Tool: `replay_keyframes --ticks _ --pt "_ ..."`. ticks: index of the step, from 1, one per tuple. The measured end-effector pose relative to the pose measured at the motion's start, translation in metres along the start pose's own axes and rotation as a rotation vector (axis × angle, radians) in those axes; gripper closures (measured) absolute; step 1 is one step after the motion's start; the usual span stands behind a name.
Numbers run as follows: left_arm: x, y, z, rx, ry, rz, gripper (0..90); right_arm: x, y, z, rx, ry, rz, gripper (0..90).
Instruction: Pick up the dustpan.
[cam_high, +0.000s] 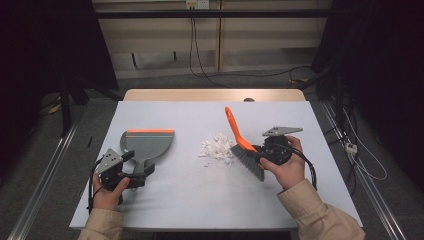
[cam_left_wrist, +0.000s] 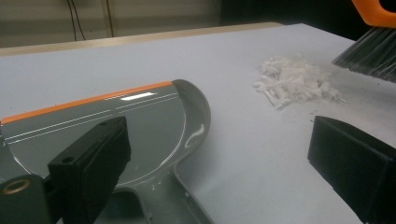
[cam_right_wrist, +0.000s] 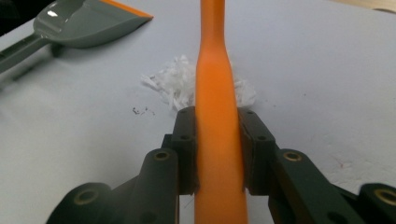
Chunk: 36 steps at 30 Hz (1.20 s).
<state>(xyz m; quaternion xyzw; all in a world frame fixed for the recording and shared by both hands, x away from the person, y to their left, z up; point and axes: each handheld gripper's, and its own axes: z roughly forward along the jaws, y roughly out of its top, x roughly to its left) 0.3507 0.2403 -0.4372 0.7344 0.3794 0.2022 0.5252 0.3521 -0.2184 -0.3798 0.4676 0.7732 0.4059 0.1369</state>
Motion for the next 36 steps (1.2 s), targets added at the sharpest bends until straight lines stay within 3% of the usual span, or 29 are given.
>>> replay_keyframes --ticks 6,17,22,29,36 --pt "0.0 0.002 -0.002 0.013 0.017 0.002 5.5 -0.008 0.006 0.003 -0.05 -0.031 0.026 71.8" --pt "0.0 0.002 -0.002 0.052 0.012 -0.012 5.5 -0.031 0.015 0.031 -0.046 -0.062 0.061 71.8" --pt "0.0 0.001 -0.001 0.07 0.013 -0.014 5.5 -0.035 0.021 0.034 -0.05 -0.071 0.039 71.8" --pt "0.001 0.001 -0.001 0.083 0.023 -0.028 5.5 -0.034 0.025 0.041 -0.041 -0.038 0.03 71.8" --pt "0.002 0.0 0.001 0.111 0.041 -0.043 5.5 -0.038 0.031 0.043 -0.056 -0.053 0.016 71.7"
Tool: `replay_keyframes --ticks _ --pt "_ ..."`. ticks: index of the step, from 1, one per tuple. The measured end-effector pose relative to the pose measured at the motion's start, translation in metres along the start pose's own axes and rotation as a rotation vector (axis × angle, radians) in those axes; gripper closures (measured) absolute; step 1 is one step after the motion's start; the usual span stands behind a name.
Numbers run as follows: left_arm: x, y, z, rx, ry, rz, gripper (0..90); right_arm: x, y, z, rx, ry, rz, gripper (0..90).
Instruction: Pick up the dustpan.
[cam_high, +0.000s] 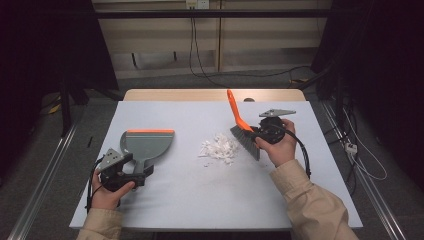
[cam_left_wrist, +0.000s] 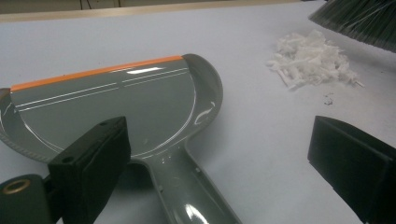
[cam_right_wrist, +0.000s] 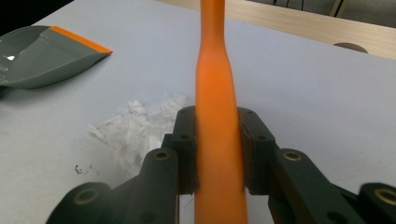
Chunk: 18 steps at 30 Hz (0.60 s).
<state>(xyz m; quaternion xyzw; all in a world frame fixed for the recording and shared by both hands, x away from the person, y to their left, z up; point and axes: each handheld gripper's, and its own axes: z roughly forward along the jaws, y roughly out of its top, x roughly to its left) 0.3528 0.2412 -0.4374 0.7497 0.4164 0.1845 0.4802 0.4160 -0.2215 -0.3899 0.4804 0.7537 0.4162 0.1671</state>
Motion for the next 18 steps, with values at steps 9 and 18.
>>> replay_keyframes --ticks 9,18 --pt "0.004 -0.001 0.0 0.086 0.089 -0.058 11.3 -0.007 -0.001 0.01 -0.011 -0.006 -0.007 71.7" --pt "0.008 -0.004 0.003 0.182 0.14 -0.098 15.9 -0.011 0.002 0.019 -0.016 -0.03 -0.033 71.8"
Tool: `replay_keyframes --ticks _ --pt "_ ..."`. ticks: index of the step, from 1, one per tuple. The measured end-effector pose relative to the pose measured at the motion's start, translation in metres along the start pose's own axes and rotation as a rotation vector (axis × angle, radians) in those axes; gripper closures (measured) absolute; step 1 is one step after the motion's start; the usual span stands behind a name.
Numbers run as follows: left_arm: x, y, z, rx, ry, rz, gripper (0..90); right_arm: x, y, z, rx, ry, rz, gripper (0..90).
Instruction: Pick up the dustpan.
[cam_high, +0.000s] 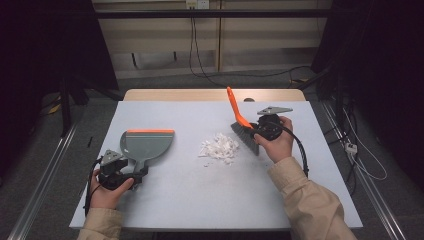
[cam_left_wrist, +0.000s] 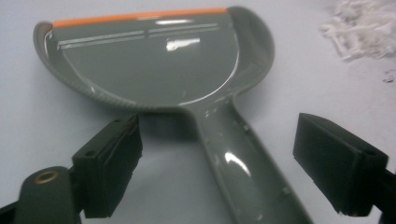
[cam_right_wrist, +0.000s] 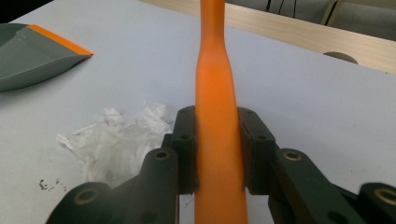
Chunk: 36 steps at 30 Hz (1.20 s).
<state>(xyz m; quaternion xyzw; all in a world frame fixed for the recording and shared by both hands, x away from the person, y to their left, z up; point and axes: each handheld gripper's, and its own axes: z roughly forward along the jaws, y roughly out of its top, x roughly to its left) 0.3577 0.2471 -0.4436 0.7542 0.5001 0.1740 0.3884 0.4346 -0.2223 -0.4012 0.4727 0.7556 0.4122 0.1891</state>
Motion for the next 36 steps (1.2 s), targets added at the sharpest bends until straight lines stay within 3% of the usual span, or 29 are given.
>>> replay_keyframes --ticks 7,10,15,19,27,30,32,36 --pt "0.002 0.002 0.007 0.076 0.013 -0.037 20.9 0.002 0.0 0.014 0.015 -0.008 -0.024 71.8" --pt "0.001 0.005 0.01 0.101 0.01 -0.051 27.2 0.004 -0.002 0.021 0.028 -0.02 -0.042 71.8" --pt "0.001 0.011 0.009 0.146 0.04 -0.047 35.4 0.005 -0.003 0.026 0.031 -0.023 -0.037 71.7" --pt "0.008 0.012 0.004 0.148 0.086 -0.039 39.7 0.006 -0.003 0.025 0.034 -0.031 -0.046 71.7" --pt "0.001 0.019 0.01 0.168 0.104 0.064 42.4 0.008 -0.003 0.026 0.035 -0.027 -0.05 71.7" --pt "-0.001 0.021 0.015 0.177 0.12 0.073 45.8 0.009 -0.003 0.027 0.035 -0.03 -0.054 71.7" --pt "-0.002 0.022 0.018 0.196 0.109 0.08 47.7 0.01 -0.002 0.027 0.037 -0.03 -0.058 71.7" --pt "-0.003 0.021 0.023 0.2 0.11 0.085 61.7 0.01 -0.001 0.028 0.044 -0.038 -0.065 71.7"
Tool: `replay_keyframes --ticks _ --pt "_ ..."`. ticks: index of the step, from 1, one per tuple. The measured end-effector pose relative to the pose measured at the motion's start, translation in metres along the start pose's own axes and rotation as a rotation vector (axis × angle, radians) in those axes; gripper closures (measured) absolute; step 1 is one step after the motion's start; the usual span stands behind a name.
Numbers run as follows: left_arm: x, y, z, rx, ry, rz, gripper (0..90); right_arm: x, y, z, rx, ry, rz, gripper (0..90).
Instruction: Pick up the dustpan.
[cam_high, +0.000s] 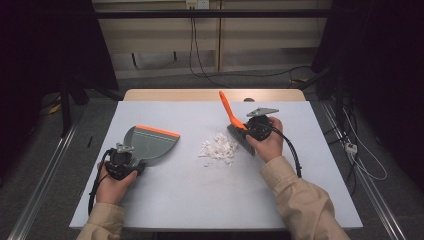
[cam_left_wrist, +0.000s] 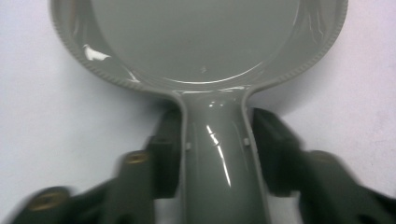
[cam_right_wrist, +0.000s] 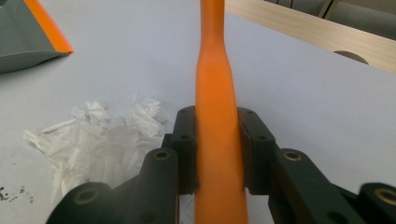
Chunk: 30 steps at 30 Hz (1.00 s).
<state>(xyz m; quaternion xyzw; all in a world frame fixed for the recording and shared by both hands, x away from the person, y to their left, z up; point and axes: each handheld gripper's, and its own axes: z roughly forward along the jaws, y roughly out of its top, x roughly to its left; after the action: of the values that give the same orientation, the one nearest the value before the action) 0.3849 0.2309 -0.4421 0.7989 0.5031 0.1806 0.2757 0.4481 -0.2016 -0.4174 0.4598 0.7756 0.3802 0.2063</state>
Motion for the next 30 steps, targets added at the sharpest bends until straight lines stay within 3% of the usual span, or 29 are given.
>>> replay_keyframes --ticks 4,6,13,19,23,30 --pt "0.005 0.0 -0.008 -0.001 -0.027 0.0 62.7 0.0 0.002 -0.001 -0.017 -0.011 0.007 71.7" --pt "0.004 -0.001 -0.013 -0.013 -0.024 0.022 62.7 0.001 0.003 -0.002 -0.019 -0.018 0.006 71.8" --pt "-0.007 -0.003 -0.036 -0.024 -0.141 0.133 62.7 0.002 0.006 -0.002 -0.021 -0.033 0.0 71.8" --pt "-0.014 -0.006 -0.04 -0.013 -0.223 0.19 62.7 0.004 0.007 0.001 -0.017 -0.037 0.005 71.7" --pt "-0.02 -0.005 -0.04 -0.008 -0.24 0.217 62.7 0.006 0.007 0.002 -0.015 -0.034 0.001 71.8" --pt "-0.031 -0.003 -0.04 0.0 -0.318 0.292 62.7 0.006 0.007 0.004 -0.006 -0.036 0.003 71.8"
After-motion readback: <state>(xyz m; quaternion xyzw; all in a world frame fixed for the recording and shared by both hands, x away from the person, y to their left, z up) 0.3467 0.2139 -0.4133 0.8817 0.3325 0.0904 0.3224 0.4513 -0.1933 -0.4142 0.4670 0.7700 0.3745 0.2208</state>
